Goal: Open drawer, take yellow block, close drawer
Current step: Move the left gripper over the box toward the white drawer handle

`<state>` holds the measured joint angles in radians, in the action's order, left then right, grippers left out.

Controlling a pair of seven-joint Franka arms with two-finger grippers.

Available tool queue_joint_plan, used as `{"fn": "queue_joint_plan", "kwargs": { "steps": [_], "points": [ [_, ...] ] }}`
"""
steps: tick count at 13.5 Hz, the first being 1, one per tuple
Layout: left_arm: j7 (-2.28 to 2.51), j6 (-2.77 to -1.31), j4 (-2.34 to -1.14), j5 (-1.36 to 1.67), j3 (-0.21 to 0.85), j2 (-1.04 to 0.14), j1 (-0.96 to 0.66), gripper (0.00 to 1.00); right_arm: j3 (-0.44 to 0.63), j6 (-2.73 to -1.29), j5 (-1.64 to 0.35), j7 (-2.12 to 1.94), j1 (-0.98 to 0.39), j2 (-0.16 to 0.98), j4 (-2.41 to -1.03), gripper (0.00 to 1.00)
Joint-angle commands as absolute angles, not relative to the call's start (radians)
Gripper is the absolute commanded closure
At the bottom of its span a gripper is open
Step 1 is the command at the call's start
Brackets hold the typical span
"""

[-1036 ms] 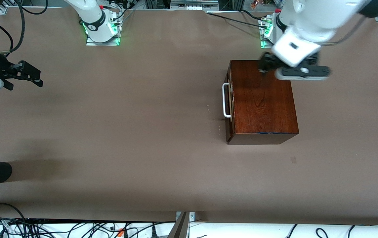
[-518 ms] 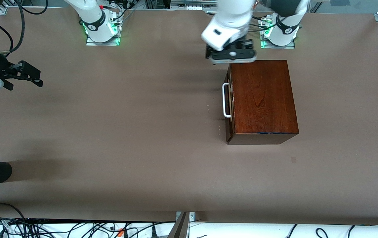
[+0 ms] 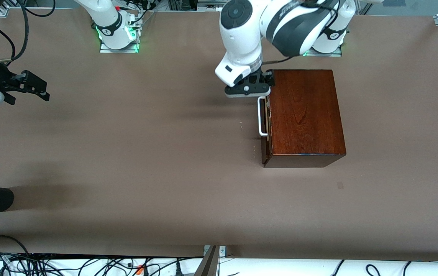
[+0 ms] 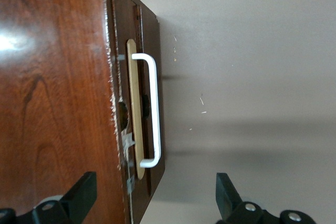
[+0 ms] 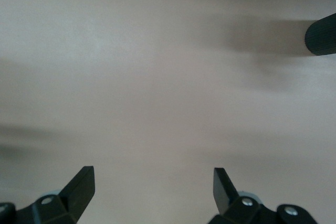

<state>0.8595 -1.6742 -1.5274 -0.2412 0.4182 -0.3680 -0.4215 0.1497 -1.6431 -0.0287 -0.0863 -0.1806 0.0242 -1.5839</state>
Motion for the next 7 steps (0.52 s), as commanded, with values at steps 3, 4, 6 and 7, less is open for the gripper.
{"fn": "queue_joint_plan", "kwargs": {
  "steps": [3,4,6,7],
  "points": [
    [0.897,-1.703,-1.497,-0.308,0.417,-0.452,-0.439,0.0,0.143,-1.634,-0.029,-0.078,-0.17,0.02,-1.582,0.0],
    [0.897,-1.704,-1.497,-0.317,0.416,-0.465,-0.445,0.0,0.143,-1.634,-0.029,-0.078,-0.17,0.02,-1.582,0.0],
    [0.897,-1.715,-1.5,-0.345,0.416,-0.492,-0.445,0.0,0.143,-1.634,-0.029,-0.078,-0.17,0.02,-1.582,0.0],
    [0.884,-1.721,-1.514,-0.356,0.414,-0.498,-0.443,0.0,0.143,-1.634,-0.029,-0.08,-0.17,0.02,-1.582,0.0]
  ]
}}
